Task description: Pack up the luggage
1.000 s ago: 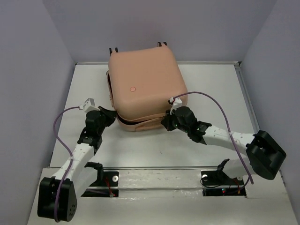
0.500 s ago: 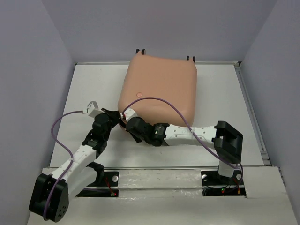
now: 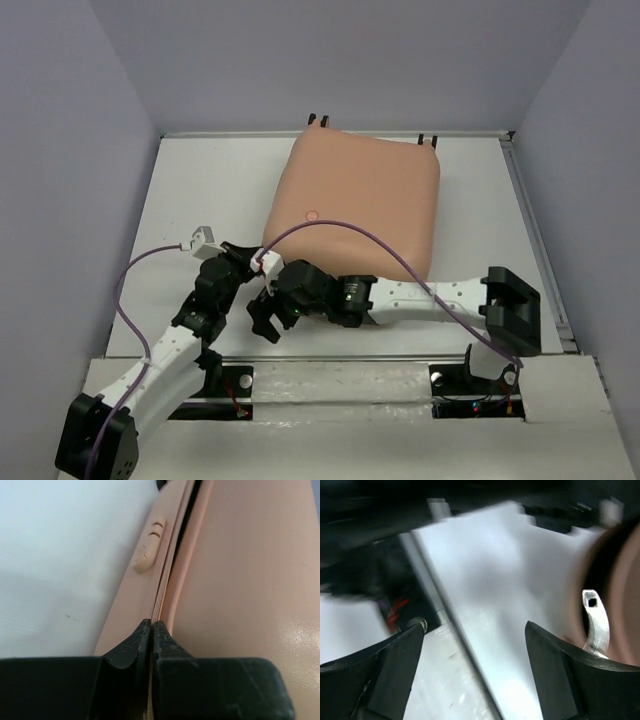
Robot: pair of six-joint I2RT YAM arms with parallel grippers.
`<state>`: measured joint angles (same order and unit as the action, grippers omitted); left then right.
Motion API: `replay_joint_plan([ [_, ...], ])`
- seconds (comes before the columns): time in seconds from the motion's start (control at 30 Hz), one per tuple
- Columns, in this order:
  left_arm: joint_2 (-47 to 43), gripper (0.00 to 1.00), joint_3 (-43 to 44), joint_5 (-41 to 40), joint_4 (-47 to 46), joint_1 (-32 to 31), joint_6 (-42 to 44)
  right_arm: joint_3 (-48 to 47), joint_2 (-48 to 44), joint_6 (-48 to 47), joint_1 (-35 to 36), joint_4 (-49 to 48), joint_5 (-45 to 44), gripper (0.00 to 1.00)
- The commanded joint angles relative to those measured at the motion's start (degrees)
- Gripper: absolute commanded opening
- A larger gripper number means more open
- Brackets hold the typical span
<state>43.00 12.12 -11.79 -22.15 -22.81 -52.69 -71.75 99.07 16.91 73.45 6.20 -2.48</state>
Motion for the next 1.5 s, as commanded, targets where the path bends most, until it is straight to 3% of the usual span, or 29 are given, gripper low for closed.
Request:
replay_joint_plan([
  [0.0, -0.73, 0.06, 1.15, 12.85, 6.94, -4.0, -0.31, 2.75, -12.91, 3.48, 2.22, 0.55, 6.61, 0.94],
  [0.13, -0.82, 0.06, 0.72, 12.93, 7.12, -4.0, 0.3, 4.25, -23.46, 3.49, 1.35, 1.8, 3.63, 0.98],
  [0.23, -1.25, 0.06, 0.19, 13.46, 7.12, -4.0, 0.74, 3.11, -29.27, 3.57, -4.08, 5.56, -4.0, 0.98],
  [0.33, -2.04, 0.06, -0.08, 14.25, 7.3, -4.0, 1.53, 4.06, -33.93, 5.67, -19.88, 9.26, -12.62, 1.0],
  [0.37, -2.22, 0.06, -0.17, 14.51, 7.21, -4.0, 1.62, 4.85, -34.98, 6.2, -29.67, 9.62, -14.64, 1.0],
  [0.43, -2.84, 0.06, -0.25, 15.39, 6.77, -4.0, 2.41, 7.14, -37.1, 7.61, -39.48, 10.67, -13.1, 1.0],
  [0.47, -3.19, 0.06, -0.43, 16.0, 6.68, -4.0, 2.59, 7.67, -37.45, 7.79, -47.7, 10.85, -12.29, 1.0],
  [0.6, -4.24, 0.06, -1.22, 17.32, 6.25, -4.09, 3.12, 9.6, -36.32, 7.44, -59.53, 11.29, -10.19, 1.0],
  [0.83, -6.0, 0.06, -3.33, 18.65, 5.19, -5.84, 3.29, 9.78, -26.83, 9.28, -62.99, 8.06, 10.27, 1.0],
  [0.87, -6.0, 0.06, -3.42, 18.21, 5.19, -7.5, 3.12, 9.61, -23.95, 9.72, -62.99, 6.91, 17.87, 1.0],
  [1.07, -8.11, 0.06, -4.21, 13.56, 4.49, -15.41, -0.31, 5.93, -11.02, 15.26, -59.5, -5.49, 43.22, 0.99],
  [1.23, -7.41, 0.06, -3.16, 7.14, 3.61, -24.54, -2.68, -9.42, 3.91, 16.05, -55.08, -5.49, 50.46, 0.99],
  [1.37, -6.7, 0.06, -1.23, 3.36, 3.69, -29.3, -2.34, -18.66, 9.29, 18.6, -54.55, -5.32, 51.26, 0.99],
  [1.47, -9.06, 0.06, 3.51, -1.53, 10.44, -29.4, 0.29, -23.78, 10.09, 19.39, -54.55, -4.18, 48.46, 1.0],
])
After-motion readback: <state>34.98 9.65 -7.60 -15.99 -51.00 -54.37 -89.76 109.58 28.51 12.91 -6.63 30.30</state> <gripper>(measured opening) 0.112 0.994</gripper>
